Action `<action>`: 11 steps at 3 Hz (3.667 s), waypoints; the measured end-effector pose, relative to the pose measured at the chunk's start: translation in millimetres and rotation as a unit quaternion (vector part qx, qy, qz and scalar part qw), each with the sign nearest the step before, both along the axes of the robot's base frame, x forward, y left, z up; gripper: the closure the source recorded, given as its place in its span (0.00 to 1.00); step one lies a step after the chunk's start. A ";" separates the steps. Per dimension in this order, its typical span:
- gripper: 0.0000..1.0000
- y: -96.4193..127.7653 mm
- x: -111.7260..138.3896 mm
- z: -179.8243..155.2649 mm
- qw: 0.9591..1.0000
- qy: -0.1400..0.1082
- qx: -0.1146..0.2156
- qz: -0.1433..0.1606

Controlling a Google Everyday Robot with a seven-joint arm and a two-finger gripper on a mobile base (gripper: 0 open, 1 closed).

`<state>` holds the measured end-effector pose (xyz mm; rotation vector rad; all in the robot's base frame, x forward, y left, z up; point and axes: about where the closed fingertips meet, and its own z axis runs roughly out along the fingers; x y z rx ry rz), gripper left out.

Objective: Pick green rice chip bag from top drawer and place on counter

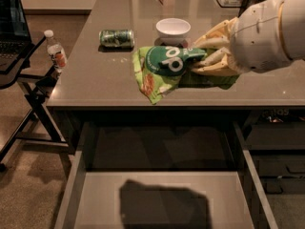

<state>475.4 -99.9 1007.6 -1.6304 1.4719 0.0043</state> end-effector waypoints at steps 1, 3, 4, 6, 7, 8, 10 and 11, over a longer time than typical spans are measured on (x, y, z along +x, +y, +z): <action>1.00 8.3 38.5 -6.6 1.000 -0.012 0.008 0.006; 1.00 9.3 131.5 -25.0 0.998 -0.046 0.038 -0.013; 1.00 13.7 154.0 -47.3 0.998 -0.049 0.042 -0.017; 1.00 24.1 179.0 -90.1 0.998 -0.044 0.032 -0.024; 1.00 25.3 185.7 -102.1 0.998 -0.046 0.024 -0.033; 0.81 25.3 185.7 -102.1 0.998 -0.046 0.024 -0.033; 0.34 25.4 185.7 -102.1 0.998 -0.046 0.024 -0.032; 0.11 25.4 185.7 -102.1 0.998 -0.046 0.024 -0.032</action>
Offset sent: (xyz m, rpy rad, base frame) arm 0.1673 0.0034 -0.0210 0.0758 -0.1100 -0.0177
